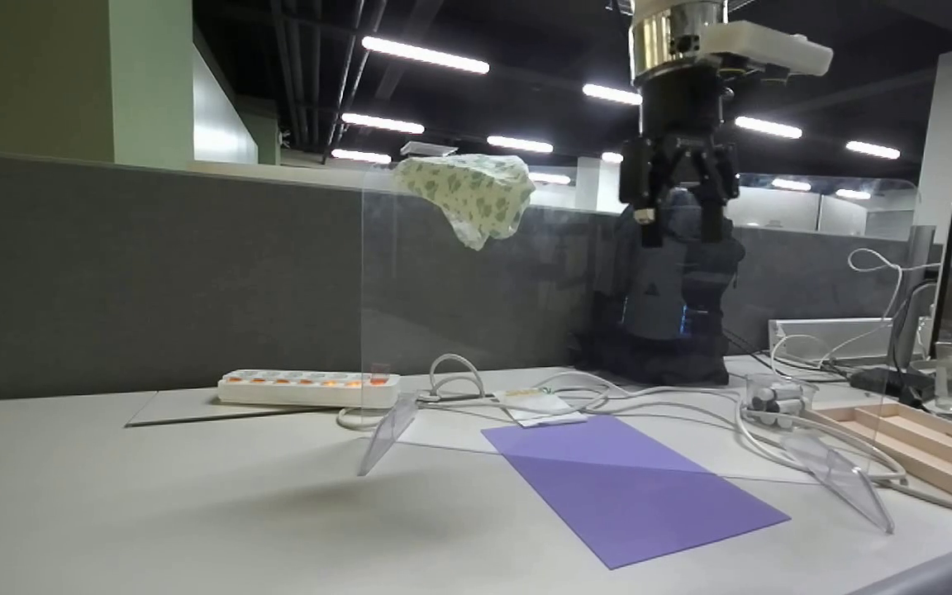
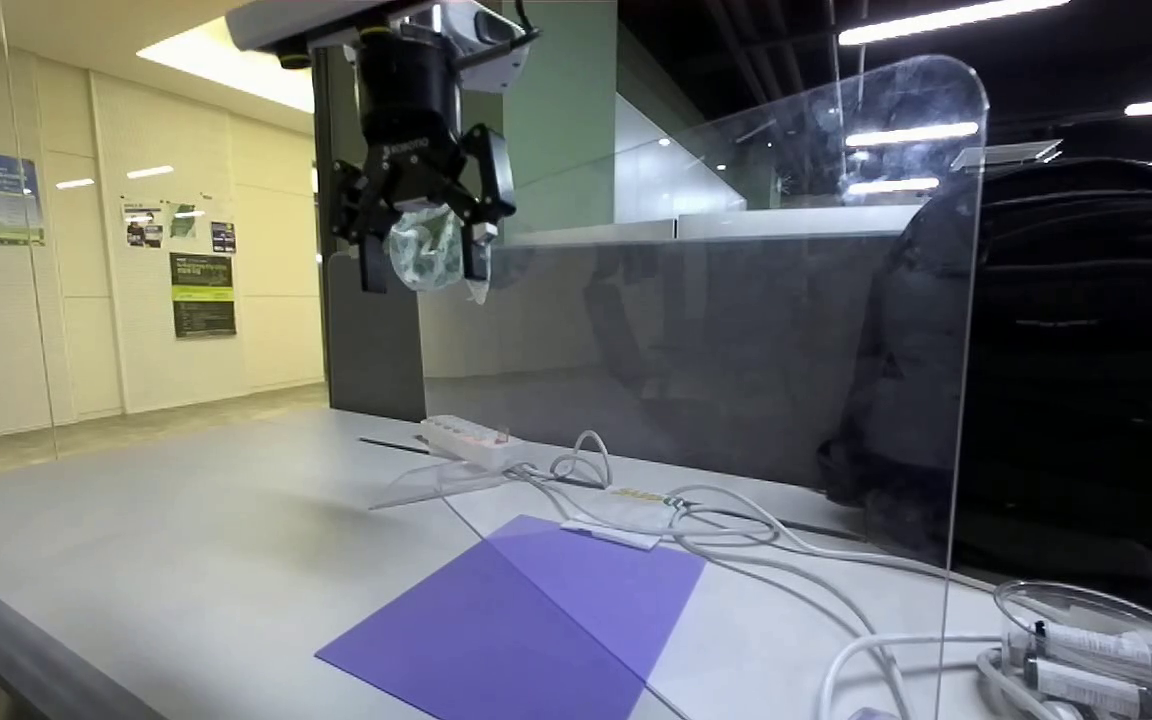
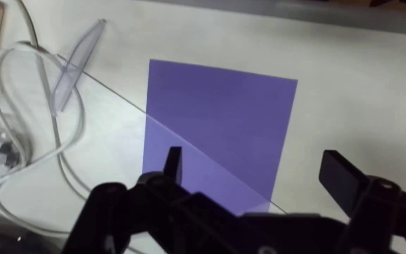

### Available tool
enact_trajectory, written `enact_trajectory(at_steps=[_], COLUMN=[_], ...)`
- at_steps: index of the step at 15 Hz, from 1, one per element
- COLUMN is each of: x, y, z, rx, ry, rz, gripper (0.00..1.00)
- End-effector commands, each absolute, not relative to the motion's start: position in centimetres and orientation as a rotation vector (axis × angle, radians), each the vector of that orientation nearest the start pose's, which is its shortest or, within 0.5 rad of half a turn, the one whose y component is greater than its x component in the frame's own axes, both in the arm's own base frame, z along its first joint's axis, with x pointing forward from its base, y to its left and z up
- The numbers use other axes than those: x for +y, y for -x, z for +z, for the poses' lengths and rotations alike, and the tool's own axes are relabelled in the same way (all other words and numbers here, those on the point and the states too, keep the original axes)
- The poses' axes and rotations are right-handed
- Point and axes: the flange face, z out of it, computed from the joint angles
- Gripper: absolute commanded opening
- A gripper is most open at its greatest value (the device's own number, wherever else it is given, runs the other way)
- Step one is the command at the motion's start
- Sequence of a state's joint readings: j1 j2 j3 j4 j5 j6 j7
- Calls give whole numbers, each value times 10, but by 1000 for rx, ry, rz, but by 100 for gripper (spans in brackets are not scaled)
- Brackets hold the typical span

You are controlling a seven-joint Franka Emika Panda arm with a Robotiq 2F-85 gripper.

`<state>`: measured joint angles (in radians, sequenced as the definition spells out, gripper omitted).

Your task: Unhang the white cloth from the glass panel

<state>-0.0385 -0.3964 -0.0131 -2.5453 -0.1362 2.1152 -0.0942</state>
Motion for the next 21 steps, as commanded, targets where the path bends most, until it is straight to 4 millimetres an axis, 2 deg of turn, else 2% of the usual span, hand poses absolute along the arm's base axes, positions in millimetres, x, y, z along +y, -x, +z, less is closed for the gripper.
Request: enact_trajectory(at_steps=[1, 5, 10, 11, 12, 16, 21], x=[17, 58, 78, 79, 81, 83, 82], y=[-402, -401, -403, -404, -404, -404, -403], z=[429, 452, 467, 468, 469, 469, 465], rx=[-214, -313, -400, -401, -407, -413, -390], ry=[3286, 3262, 3171, 3147, 3125, 3062, 3043], rz=[-255, -576, -907, -955, -1000, -1108, -1141], gripper=[100, 100, 100, 75, 75, 45, 11])
